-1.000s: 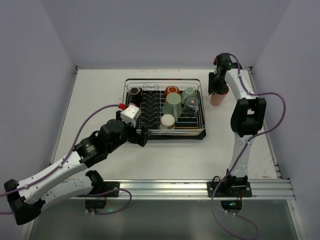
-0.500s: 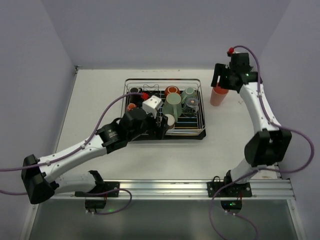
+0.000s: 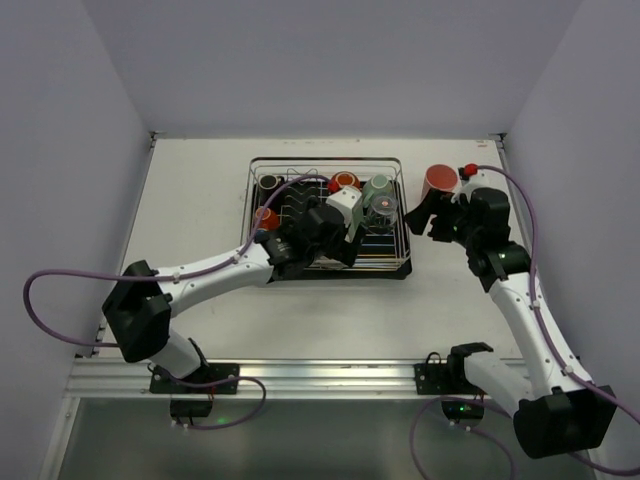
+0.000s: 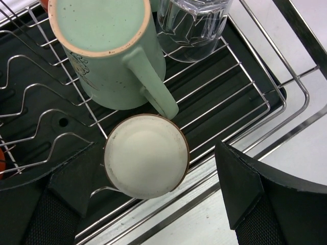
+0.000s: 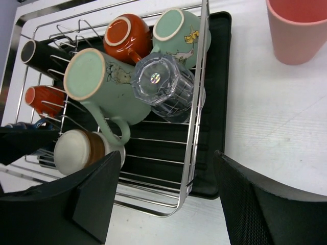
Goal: Unload the cups from the dish rack
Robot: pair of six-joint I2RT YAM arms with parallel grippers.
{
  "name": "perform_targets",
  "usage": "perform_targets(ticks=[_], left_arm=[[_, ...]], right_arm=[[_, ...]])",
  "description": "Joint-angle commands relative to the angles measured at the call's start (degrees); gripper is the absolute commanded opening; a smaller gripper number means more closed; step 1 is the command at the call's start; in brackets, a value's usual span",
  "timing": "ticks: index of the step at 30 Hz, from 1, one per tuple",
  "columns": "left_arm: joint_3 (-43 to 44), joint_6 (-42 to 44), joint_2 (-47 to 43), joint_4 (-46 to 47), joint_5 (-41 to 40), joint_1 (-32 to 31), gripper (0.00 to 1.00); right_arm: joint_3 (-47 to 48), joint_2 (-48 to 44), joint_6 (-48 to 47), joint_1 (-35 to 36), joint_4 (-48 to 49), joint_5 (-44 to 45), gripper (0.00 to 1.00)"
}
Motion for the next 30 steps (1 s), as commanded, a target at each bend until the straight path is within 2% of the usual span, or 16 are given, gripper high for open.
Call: perform_targets(ticks=[1,13,17,20,23,24,26,30], left_arm=[[3.7,0.4,1.5,2.6,-2.4,0.1,1.00],[1.4,0.4,4.1,2.8,-7.4,0.0,1.00],[-0.3,0.5,4.2,4.3,-6.9,0.0,1.00],[-0.8,0.4,4.5,4.6,-6.3,0.0,0.95],[-1.8,0.5,3.9,5.7,-5.9,0.0,0.87],[-2.1,0.7,3.6,6.6,-5.8,0.0,0.77],[-2.2,1.1,2.2,7.2,-6.2,0.1,0.63],[-1.4,2.4,-0.8,9.3,-7.6,0.1,0.54]], right_arm=[[-0.2,-2.7,1.9,0.3,5.3,-3.7,0.75],[-1.1,-1.8,2.1,0.7,6.3,-4.7,0.75],[-1.8,-0.8,2.2,0.7,6.4,-5.0,0.75],[-2.3,-0.6,2.3,0.7,6.5,-4.6,0.75],[-2.5,-1.1,2.3,0.8,6.6,-4.5,0.75],[-2.4,-1.2,2.4,0.9,6.6,-4.5,0.75],[-2.4,-1.6,2.5,1.0,6.8,-4.7,0.75],[-2.6,-2.4,3.8,1.1,7.5,-5.5,0.75]])
